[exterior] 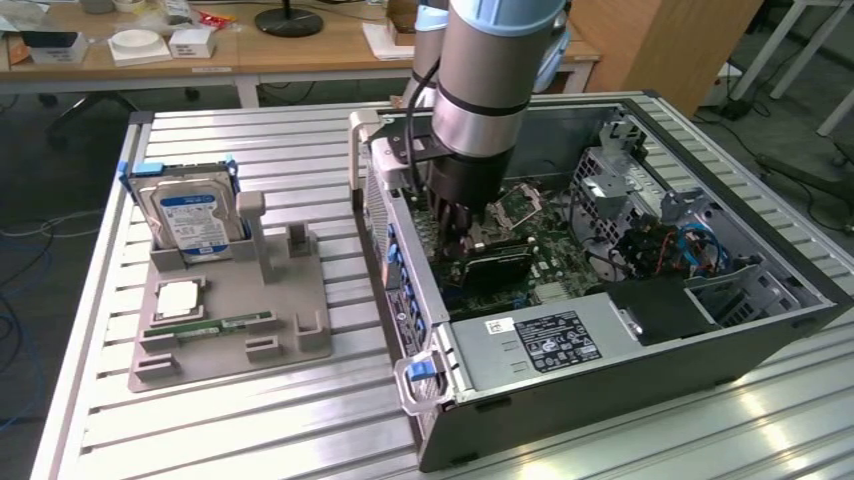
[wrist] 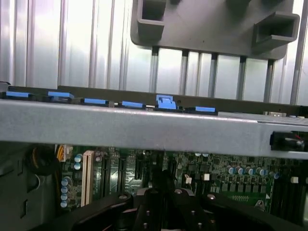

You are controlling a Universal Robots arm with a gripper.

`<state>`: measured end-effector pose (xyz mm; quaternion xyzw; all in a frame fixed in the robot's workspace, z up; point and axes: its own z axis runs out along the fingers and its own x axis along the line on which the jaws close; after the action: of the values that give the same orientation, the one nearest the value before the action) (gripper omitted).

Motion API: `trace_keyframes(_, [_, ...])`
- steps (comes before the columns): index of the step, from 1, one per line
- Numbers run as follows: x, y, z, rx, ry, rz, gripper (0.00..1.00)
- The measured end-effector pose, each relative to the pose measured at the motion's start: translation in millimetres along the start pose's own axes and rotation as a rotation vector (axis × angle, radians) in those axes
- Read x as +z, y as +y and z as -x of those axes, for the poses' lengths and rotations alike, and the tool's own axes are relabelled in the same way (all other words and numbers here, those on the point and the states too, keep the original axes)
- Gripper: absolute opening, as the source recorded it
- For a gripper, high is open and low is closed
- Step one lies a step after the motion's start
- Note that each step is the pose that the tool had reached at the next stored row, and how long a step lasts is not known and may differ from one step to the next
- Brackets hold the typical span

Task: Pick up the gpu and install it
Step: 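Press down on the gpu until it lock into place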

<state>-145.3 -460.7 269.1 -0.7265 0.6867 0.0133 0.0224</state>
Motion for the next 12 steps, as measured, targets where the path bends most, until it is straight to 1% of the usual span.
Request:
trace_keyframes(3, [0.5,0.8,-0.1,0.000,0.0000,0.0001,0.10])
trace_keyframes(7, [5.9,1.3,-0.4,0.000,0.0009,0.0011,0.10])
trace_keyframes(12, [7.2,1.7,-0.3,0.000,0.0000,0.0007,0.10])
